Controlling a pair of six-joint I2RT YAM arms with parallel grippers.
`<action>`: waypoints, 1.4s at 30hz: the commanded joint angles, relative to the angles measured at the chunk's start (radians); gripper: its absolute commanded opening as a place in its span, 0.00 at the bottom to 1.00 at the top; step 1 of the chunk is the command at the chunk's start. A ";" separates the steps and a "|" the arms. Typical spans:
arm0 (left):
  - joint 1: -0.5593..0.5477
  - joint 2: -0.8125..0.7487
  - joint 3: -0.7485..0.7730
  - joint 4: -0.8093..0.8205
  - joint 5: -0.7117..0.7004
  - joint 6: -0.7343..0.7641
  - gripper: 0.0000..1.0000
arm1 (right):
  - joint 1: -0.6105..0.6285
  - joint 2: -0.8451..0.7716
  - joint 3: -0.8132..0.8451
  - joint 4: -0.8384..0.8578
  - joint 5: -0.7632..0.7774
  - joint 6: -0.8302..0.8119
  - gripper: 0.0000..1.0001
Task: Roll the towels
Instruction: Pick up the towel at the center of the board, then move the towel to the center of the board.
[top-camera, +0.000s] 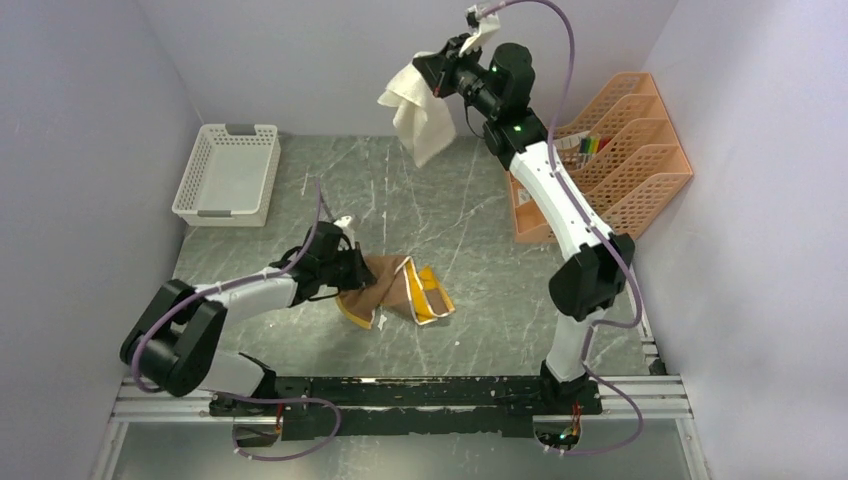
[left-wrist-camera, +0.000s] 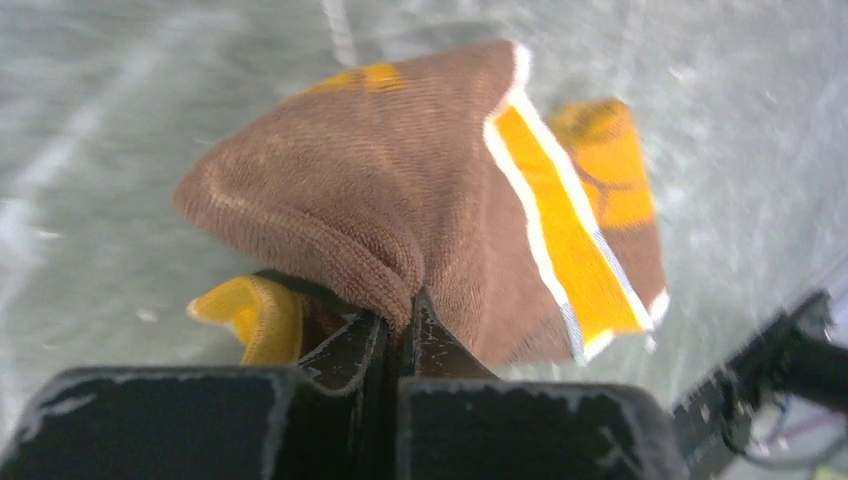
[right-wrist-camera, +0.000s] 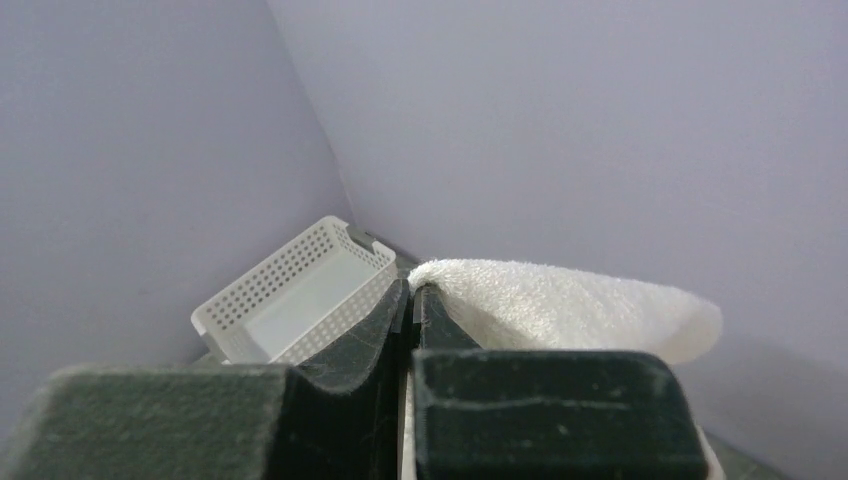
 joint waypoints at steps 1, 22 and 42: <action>-0.102 -0.138 0.021 -0.088 0.112 0.000 0.07 | 0.005 0.099 0.112 -0.039 -0.011 -0.022 0.00; -0.322 -0.100 0.138 -0.049 0.686 0.089 0.32 | 0.000 0.130 -0.150 -0.020 0.081 -0.055 0.00; -0.428 -0.054 0.337 -0.321 0.208 0.254 0.99 | -0.028 0.074 -0.244 -0.022 0.128 -0.096 0.00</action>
